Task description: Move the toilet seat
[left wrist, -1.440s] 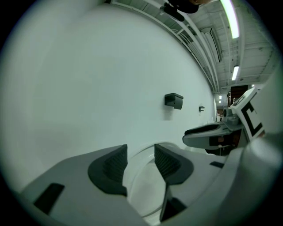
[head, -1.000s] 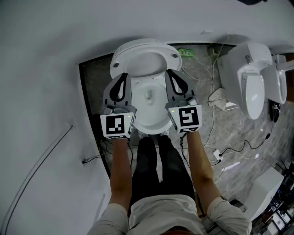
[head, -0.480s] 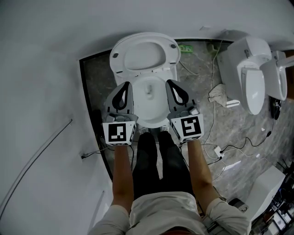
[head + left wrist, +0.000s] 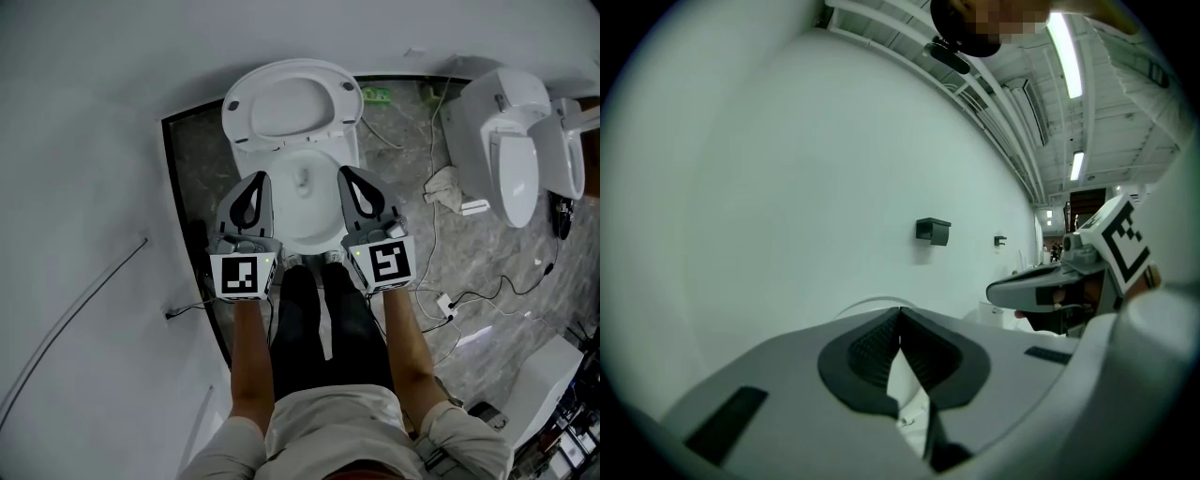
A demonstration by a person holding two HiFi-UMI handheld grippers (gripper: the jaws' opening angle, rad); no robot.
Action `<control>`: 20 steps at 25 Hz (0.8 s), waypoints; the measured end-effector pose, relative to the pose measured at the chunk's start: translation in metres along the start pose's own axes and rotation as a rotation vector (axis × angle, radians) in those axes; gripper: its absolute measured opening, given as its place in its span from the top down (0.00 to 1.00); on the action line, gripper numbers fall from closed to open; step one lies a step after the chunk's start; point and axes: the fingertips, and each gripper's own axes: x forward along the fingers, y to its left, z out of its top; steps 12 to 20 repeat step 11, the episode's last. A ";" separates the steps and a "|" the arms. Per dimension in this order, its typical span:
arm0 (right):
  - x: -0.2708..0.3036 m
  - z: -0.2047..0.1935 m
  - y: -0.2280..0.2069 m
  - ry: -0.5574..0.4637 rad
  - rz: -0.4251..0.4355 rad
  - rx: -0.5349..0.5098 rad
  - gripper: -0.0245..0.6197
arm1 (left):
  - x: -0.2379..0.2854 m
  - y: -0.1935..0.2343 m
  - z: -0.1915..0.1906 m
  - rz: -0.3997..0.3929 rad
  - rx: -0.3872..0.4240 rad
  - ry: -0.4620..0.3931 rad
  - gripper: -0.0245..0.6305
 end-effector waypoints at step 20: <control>-0.001 0.005 -0.001 -0.007 -0.003 -0.009 0.93 | -0.002 -0.005 0.000 -0.007 -0.010 -0.006 0.93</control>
